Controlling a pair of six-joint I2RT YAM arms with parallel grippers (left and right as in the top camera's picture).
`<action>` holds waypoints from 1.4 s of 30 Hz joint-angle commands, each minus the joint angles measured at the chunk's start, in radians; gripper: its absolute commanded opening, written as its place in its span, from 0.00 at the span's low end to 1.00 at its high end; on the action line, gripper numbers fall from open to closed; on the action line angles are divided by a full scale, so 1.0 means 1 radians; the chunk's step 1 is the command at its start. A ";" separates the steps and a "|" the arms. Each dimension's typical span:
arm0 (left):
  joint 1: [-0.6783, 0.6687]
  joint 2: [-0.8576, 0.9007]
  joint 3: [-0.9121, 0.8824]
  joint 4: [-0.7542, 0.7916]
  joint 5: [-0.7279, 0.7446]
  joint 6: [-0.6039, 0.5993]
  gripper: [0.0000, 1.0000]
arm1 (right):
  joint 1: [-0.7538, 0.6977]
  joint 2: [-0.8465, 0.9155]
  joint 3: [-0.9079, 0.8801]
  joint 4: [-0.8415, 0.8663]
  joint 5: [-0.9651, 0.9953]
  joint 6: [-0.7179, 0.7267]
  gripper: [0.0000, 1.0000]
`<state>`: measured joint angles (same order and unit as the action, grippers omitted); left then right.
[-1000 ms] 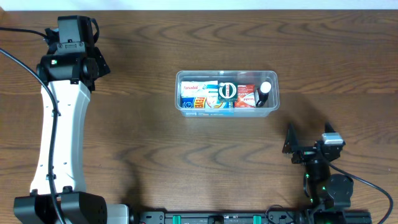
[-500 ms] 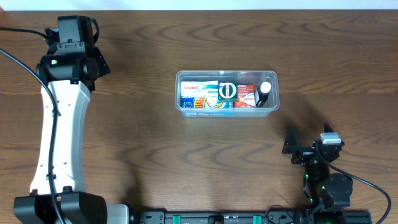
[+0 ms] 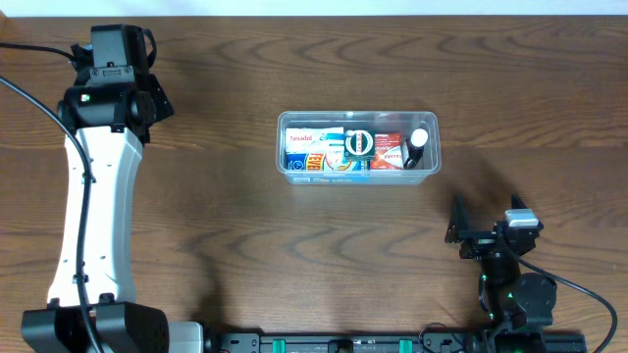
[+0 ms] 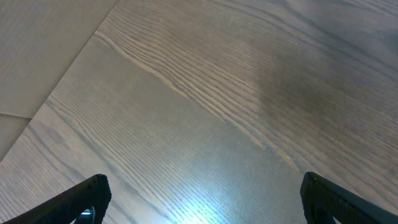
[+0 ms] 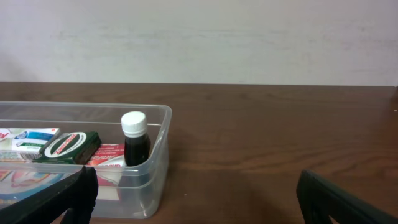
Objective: Pack container
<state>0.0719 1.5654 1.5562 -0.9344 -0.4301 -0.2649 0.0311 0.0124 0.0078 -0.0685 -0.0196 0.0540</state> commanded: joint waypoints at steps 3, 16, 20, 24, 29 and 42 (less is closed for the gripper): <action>0.001 -0.011 -0.007 0.000 -0.020 0.002 0.98 | -0.008 -0.006 -0.002 -0.003 -0.007 -0.018 0.99; -0.023 -0.406 -0.372 0.042 -0.016 -0.003 0.98 | -0.008 -0.006 -0.002 -0.003 -0.007 -0.018 0.99; -0.023 -0.623 -0.632 0.202 0.038 -0.003 0.98 | -0.008 -0.006 -0.002 -0.003 -0.007 -0.018 0.99; -0.023 -0.848 -0.922 0.468 0.132 -0.002 0.98 | -0.008 -0.006 -0.002 -0.003 -0.007 -0.018 0.99; -0.023 -1.081 -1.230 0.789 0.288 -0.002 0.98 | -0.008 -0.006 -0.002 -0.003 -0.007 -0.018 0.99; -0.051 -1.345 -1.473 0.872 0.371 0.000 0.98 | -0.008 -0.006 -0.002 -0.003 -0.007 -0.018 0.99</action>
<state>0.0429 0.2497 0.1089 -0.0673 -0.0830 -0.2653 0.0311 0.0120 0.0074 -0.0685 -0.0200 0.0475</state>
